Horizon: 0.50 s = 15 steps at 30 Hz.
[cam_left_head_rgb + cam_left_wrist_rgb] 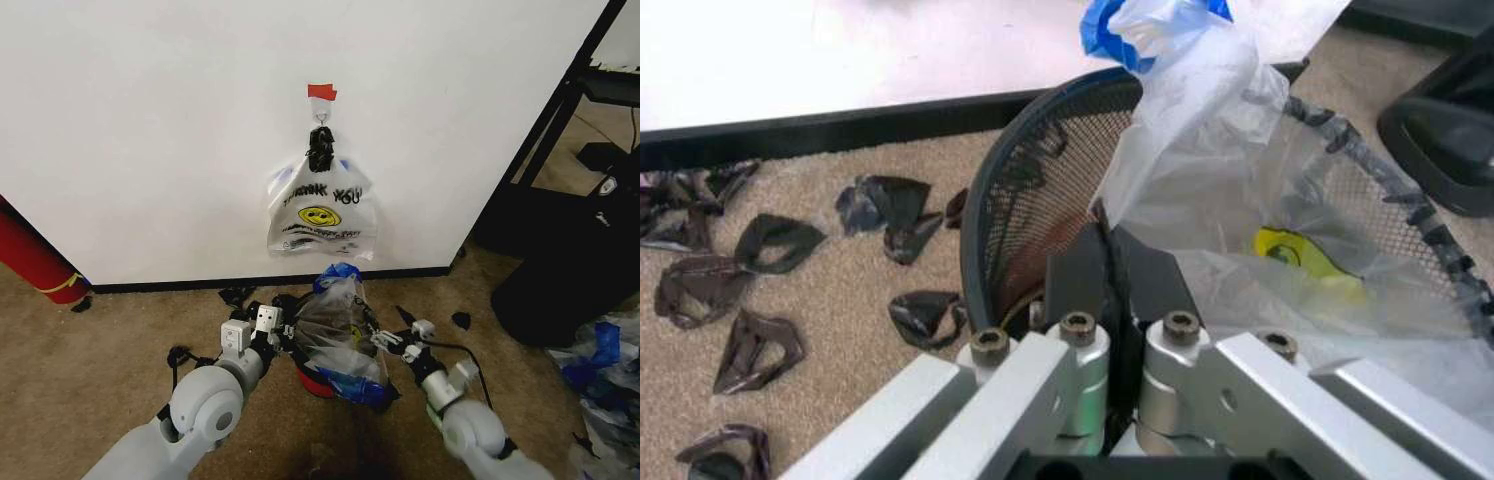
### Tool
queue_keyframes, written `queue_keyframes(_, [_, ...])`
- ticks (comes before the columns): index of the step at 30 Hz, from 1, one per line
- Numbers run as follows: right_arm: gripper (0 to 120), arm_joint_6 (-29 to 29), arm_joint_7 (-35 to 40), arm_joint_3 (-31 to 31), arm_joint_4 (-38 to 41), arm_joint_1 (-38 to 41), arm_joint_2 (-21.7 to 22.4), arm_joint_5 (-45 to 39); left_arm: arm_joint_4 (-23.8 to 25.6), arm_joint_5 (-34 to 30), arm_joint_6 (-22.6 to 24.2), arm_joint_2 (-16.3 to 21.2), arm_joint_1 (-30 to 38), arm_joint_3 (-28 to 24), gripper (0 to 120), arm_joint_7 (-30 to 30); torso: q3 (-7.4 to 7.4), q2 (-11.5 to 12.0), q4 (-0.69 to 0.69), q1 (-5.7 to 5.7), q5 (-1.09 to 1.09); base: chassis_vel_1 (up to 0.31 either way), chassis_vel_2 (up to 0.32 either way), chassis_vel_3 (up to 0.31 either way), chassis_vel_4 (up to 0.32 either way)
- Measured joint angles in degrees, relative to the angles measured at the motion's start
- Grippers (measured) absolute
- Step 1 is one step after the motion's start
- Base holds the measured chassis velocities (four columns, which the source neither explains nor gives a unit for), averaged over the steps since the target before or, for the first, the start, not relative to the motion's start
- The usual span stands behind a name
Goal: Pick up the garbage bag from the wall and place it over the trash bin.
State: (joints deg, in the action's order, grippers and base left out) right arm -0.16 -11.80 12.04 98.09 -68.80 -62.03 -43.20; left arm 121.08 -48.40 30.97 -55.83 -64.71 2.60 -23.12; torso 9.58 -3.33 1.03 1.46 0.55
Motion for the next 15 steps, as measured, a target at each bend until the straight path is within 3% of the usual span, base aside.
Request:
queue_keyframes(2, [100, -2.31, -0.16, -0.20, -0.20, 1.06, 0.30, -0.45, -0.10, 0.00, 0.00, -0.04, 0.23, -0.17, 0, 0.04, 0.00, 0.00, 0.00, 0.00, 0.01, 0.000, 0.000, 0.000, 0.000])
queue_keyframes(8, [100, -16.59, -0.30, 0.22, -0.86, 5.54, 0.98, 0.18, -0.79, -0.17, -0.01, -0.17, 2.36, -1.45, 0, 0.24, 0.00, 0.00, 0.02, 0.00, 0.00, 0.000, 0.000, 0.000, 0.000])
queue_keyframes(15, [97, -22.56, -1.87, 0.54, -2.29, 7.53, 1.28, 1.98, -1.18, -0.26, -0.03, -0.23, 3.13, -1.77, 0, 0.33, 0.00, 0.00, 0.01, 0.00, 0.00, 0.000, 0.000, 0.000, 0.000])
